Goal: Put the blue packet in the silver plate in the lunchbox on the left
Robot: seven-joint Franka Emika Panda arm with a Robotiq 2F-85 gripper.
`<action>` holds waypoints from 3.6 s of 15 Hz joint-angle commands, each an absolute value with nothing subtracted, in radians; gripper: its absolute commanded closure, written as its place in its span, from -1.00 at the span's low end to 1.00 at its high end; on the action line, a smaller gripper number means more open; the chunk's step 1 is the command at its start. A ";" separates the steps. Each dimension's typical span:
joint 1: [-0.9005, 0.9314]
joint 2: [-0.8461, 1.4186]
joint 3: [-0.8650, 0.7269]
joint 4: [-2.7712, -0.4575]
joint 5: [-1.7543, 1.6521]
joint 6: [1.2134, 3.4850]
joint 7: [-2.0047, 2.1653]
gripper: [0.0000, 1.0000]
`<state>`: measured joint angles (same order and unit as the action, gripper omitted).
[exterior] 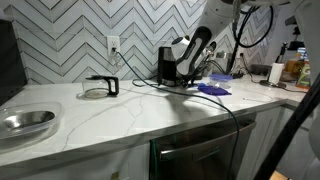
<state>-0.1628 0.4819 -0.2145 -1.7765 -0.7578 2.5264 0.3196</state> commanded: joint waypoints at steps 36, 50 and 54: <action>-0.028 -0.310 -0.066 -2.501 -0.796 2.741 -0.013 0.99; 0.014 -0.393 -0.038 -2.587 -0.798 2.919 -0.146 0.99; 0.075 -0.431 0.035 -2.555 -0.786 2.952 -0.240 0.99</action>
<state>0.0295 -0.3909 -0.0086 -2.5588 -0.8090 2.9381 -0.1636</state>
